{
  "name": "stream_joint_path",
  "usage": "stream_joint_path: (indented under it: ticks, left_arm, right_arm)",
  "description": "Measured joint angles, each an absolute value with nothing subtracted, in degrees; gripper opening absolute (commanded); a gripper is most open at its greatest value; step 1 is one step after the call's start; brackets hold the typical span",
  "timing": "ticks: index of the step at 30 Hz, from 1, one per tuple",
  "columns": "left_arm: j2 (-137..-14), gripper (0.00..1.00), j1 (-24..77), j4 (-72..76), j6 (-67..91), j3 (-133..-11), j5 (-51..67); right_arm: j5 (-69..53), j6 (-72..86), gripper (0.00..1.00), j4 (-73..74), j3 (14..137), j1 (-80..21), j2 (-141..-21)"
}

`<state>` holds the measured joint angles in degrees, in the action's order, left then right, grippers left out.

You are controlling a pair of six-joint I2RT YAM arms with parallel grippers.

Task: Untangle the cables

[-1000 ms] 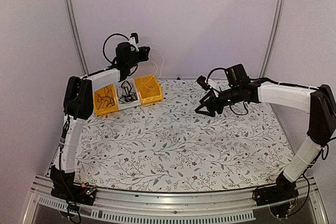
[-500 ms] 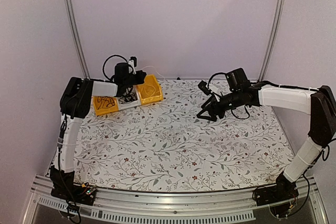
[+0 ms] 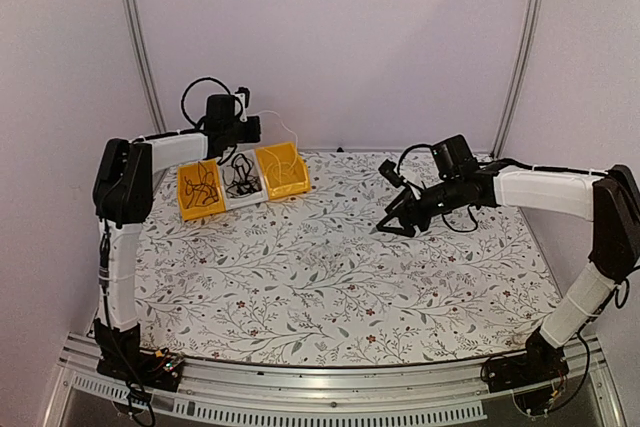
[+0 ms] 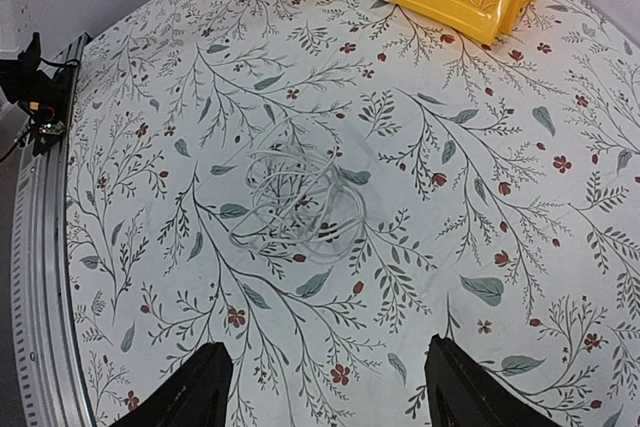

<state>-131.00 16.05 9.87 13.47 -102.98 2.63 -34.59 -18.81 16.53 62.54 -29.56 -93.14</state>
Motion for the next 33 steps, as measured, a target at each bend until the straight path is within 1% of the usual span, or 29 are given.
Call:
stream_joint_path:
  ticks: [6, 13, 19, 27, 30, 33]
  left_arm:
    - [-130.34, 0.0, 17.19, -8.19, 10.94, -108.75, -6.5]
    - [-131.98, 0.0, 19.49, -18.35, 8.54, -112.75, -11.97]
    - [-134.85, 0.0, 22.37, -20.93, 9.08, -116.01, -13.8]
    - [-136.94, 0.0, 23.53, -24.34, 11.68, -116.64, -13.65]
    - [-134.26, 0.0, 23.51, -21.67, 11.6, -112.49, -12.08]
    - [-128.88, 0.0, 23.46, -17.61, 11.18, -105.6, -9.02]
  right_arm:
    - [-34.54, -18.83, 0.7, 16.49, 62.17, -29.56, -92.29]
    - [-34.7, -18.83, 0.7, 16.47, 62.17, -29.56, -92.12]
    - [-34.79, -18.83, 0.7, 16.47, 62.11, -29.56, -92.12]
    - [-34.83, -18.81, 0.7, 16.4, 60.69, -29.56, -92.12]
    - [-34.81, -18.81, 0.71, 16.34, 60.69, -29.56, -92.12]
    - [-34.83, -18.81, 0.7, 16.27, 60.69, -29.56, -92.12]
